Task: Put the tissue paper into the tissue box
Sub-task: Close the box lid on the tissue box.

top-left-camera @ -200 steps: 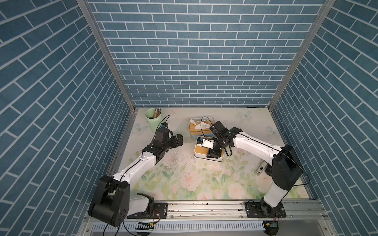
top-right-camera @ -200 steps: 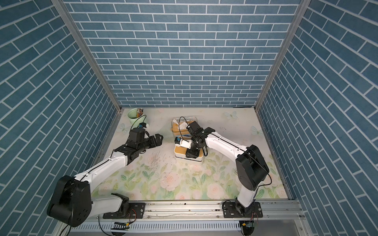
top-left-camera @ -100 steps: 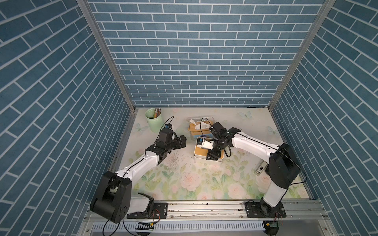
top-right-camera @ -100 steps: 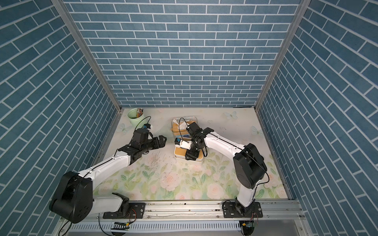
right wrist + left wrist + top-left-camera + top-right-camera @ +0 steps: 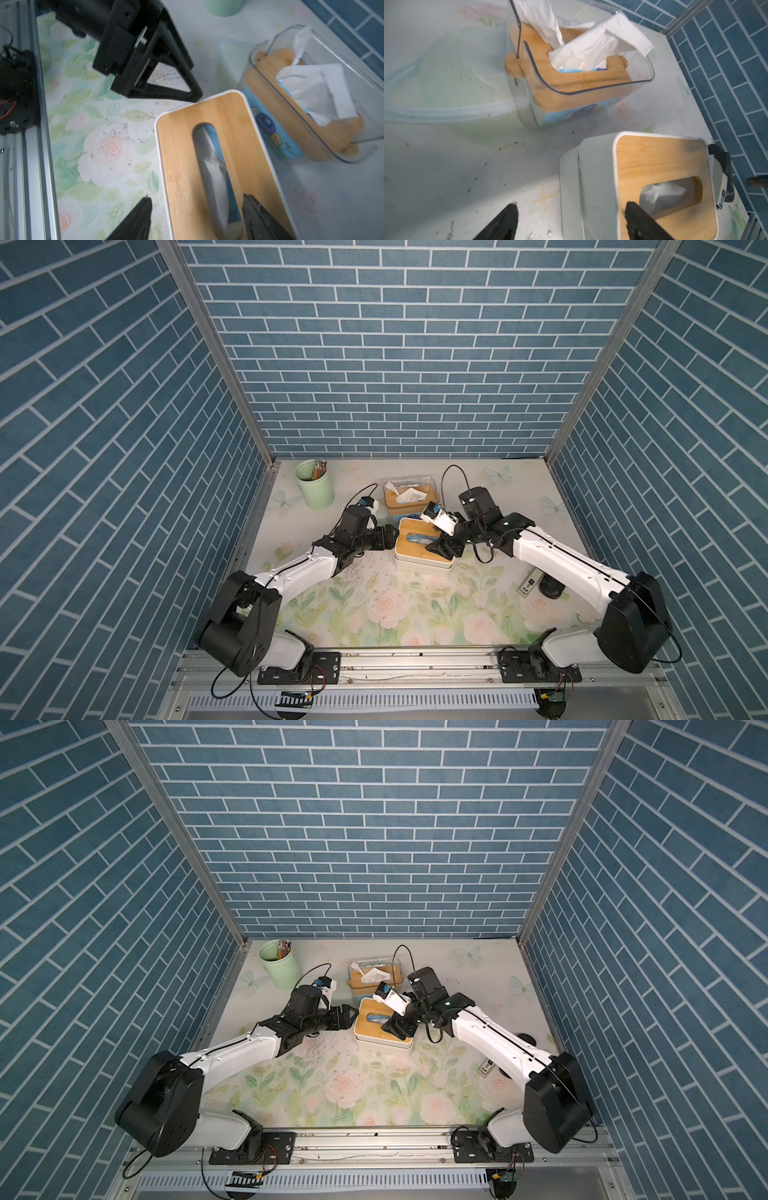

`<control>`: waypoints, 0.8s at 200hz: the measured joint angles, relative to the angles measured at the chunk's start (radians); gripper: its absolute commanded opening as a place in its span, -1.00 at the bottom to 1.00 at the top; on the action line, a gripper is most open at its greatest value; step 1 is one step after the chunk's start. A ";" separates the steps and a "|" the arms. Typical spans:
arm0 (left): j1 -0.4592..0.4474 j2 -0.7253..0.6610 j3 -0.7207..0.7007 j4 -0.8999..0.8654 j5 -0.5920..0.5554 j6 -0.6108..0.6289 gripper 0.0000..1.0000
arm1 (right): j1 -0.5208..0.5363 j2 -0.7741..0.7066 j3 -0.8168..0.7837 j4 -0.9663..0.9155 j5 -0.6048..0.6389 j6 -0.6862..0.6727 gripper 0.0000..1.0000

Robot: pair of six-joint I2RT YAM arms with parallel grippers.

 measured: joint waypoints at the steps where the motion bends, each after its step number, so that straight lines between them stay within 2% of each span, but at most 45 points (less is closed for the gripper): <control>1: 0.000 0.002 0.001 0.000 0.002 0.000 0.65 | -0.007 -0.006 -0.006 0.006 0.000 0.010 0.46; 31: -0.006 0.063 0.048 0.007 0.048 0.009 0.58 | -0.154 -0.091 -0.124 0.110 -0.014 0.195 0.46; 55: -0.006 0.079 0.063 0.011 0.064 0.011 0.61 | -0.224 -0.102 -0.209 0.182 -0.034 0.315 0.40; 119: -0.006 0.131 0.124 0.008 0.080 0.016 0.69 | -0.245 0.029 -0.245 0.356 -0.148 0.510 0.34; 160: -0.005 0.182 0.172 0.018 0.129 -0.003 0.53 | -0.261 0.103 -0.254 0.436 -0.200 0.582 0.18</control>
